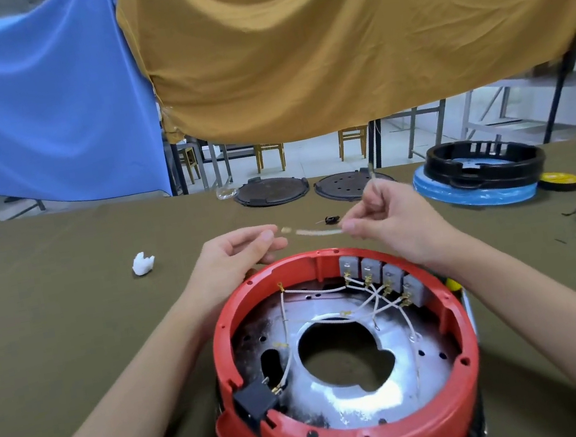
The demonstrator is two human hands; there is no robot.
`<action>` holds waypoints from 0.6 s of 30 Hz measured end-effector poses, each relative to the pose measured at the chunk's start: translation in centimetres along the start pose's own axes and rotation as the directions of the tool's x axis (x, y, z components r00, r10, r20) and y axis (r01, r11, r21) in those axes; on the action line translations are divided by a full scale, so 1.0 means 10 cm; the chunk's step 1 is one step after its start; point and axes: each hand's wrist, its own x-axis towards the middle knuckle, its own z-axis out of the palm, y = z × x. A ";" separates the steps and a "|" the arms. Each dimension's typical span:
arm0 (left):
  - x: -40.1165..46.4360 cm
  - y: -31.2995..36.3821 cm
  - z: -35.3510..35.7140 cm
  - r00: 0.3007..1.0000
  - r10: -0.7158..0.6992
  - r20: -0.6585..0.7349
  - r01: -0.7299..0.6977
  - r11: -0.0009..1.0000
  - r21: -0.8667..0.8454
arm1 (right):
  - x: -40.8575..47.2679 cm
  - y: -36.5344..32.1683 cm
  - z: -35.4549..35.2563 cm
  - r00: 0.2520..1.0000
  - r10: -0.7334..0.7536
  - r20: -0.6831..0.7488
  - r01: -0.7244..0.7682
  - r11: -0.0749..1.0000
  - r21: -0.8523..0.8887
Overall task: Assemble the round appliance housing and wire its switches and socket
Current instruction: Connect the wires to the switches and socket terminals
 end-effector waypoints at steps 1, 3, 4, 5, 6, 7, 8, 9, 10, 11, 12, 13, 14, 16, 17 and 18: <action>-0.01 0.03 -0.04 0.998 -0.056 0.034 0.057 0.998 -0.010 | 0.02 0.04 -0.08 0.997 0.026 -0.078 -0.025 1.000 0.015; -0.04 0.09 -0.18 0.972 -0.186 0.143 0.180 0.982 0.053 | 0.05 0.19 -0.28 0.969 0.115 -0.218 -0.103 0.993 0.063; -0.06 0.10 -0.25 0.946 -0.245 0.212 0.225 0.967 0.116 | 0.05 0.27 -0.39 0.950 0.171 -0.260 -0.156 0.985 0.076; -0.08 0.11 -0.30 0.920 -0.283 0.272 0.241 0.954 0.177 | 0.04 0.37 -0.49 0.931 0.229 -0.286 -0.218 0.973 0.069; -0.10 0.12 -0.33 0.902 -0.297 0.313 0.235 0.947 0.219 | 0.02 0.46 -0.57 0.909 0.283 -0.306 -0.281 0.958 0.051; -0.12 0.13 -0.33 0.899 -0.293 0.327 0.221 0.946 0.238 | 0.01 0.54 -0.64 0.886 0.336 -0.320 -0.344 0.938 0.033; -0.13 0.14 -0.32 0.908 -0.275 0.318 0.201 0.948 0.246 | 0.00 0.61 -0.70 0.863 0.378 -0.334 -0.396 0.918 0.017; -0.15 0.15 -0.29 0.923 -0.248 0.296 0.175 0.952 0.252 | 0.00 0.66 -0.74 0.843 0.414 -0.343 -0.444 0.896 -0.011; -0.15 0.15 -0.24 0.939 -0.217 0.268 0.148 0.956 0.253 | 0.01 0.72 -0.78 0.827 0.438 -0.353 -0.487 0.871 -0.062; -0.15 0.15 -0.18 0.954 -0.185 0.236 0.124 0.960 0.251 | 0.02 0.75 -0.81 0.816 0.459 -0.352 -0.531 0.835 -0.143; -0.14 0.14 -0.12 0.969 -0.154 0.194 0.105 0.964 0.242 | 0.02 0.77 -0.83 0.813 0.470 -0.343 -0.561 0.790 -0.248; -0.14 0.13 -0.06 0.981 -0.127 0.147 0.092 0.971 0.220 | 0.00 0.77 -0.83 0.815 0.477 -0.329 -0.575 0.739 -0.350; -0.15 0.12 -0.01 0.989 -0.106 0.098 0.087 0.979 0.187 | -0.01 0.76 -0.81 0.825 0.477 -0.303 -0.566 0.701 -0.435; -0.15 0.13 0.06 0.996 -0.089 0.021 0.086 0.989 0.119 | -0.01 0.72 -0.77 0.854 0.449 -0.261 -0.518 0.701 -0.490; -0.13 0.14 0.07 0.996 -0.094 0.004 0.094 0.990 0.109 | -0.02 0.67 -0.75 0.872 0.419 -0.254 -0.490 0.739 -0.462; -0.11 0.14 0.08 0.993 -0.120 0.000 0.119 0.985 0.122 | -0.01 0.63 -0.74 0.900 0.357 -0.251 -0.434 0.790 -0.432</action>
